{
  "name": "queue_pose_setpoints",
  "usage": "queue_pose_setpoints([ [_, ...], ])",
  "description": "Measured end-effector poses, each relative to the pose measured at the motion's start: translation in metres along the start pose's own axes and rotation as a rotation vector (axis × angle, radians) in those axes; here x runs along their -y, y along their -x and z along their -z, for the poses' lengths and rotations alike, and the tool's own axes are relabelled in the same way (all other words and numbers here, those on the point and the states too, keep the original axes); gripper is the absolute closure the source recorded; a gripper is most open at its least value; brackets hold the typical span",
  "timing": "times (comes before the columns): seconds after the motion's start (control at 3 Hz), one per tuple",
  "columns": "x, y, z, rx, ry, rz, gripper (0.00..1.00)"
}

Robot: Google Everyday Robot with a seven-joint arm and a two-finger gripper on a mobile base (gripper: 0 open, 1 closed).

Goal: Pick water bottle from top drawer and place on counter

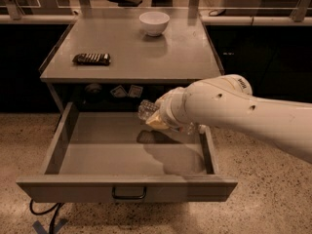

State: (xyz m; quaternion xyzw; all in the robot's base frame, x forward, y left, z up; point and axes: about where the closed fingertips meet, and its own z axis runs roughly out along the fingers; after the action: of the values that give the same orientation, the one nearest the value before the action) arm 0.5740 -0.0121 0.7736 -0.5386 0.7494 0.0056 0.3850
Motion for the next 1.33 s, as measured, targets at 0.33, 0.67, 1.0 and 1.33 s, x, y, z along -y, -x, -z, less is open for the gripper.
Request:
queue_pose_setpoints([
  [0.33, 0.000, 0.000, 0.000, 0.000, 0.000, 0.000, 1.00],
  [0.67, 0.019, 0.019, 0.019, -0.003, -0.049, 0.046, 1.00],
  [1.0, 0.061, 0.070, 0.057, 0.005, -0.149, 0.120, 1.00],
  [1.33, 0.105, 0.125, 0.074, 0.010, -0.225, 0.176, 1.00],
])
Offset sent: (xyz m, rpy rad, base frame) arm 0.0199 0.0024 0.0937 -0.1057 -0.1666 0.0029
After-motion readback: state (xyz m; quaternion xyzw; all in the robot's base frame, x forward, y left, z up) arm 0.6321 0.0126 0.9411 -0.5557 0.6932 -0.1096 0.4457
